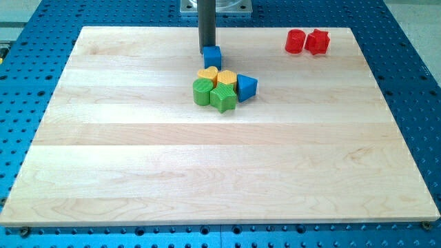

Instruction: Push the blue cube into the yellow blocks

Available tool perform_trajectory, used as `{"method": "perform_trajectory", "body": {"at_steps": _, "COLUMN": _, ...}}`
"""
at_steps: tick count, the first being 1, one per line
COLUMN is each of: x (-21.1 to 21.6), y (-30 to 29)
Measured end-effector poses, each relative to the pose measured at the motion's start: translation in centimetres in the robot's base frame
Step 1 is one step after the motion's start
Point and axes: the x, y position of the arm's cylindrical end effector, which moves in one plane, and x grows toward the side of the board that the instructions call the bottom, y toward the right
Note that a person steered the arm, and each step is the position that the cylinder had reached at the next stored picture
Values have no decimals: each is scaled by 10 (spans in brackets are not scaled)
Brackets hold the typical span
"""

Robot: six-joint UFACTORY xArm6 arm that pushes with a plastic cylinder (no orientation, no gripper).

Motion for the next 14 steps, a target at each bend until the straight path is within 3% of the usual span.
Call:
{"method": "perform_trajectory", "body": {"at_steps": 1, "x": 6, "y": -18}}
{"method": "perform_trajectory", "body": {"at_steps": 2, "x": 14, "y": 27}}
{"method": "perform_trajectory", "body": {"at_steps": 6, "x": 42, "y": 35}}
{"method": "perform_trajectory", "body": {"at_steps": 8, "x": -30, "y": 72}}
{"method": "perform_trajectory", "body": {"at_steps": 9, "x": -49, "y": 172}}
{"method": "perform_trajectory", "body": {"at_steps": 10, "x": -46, "y": 227}}
{"method": "perform_trajectory", "body": {"at_steps": 12, "x": -67, "y": 283}}
{"method": "perform_trajectory", "body": {"at_steps": 13, "x": -54, "y": 275}}
{"method": "perform_trajectory", "body": {"at_steps": 14, "x": -38, "y": 202}}
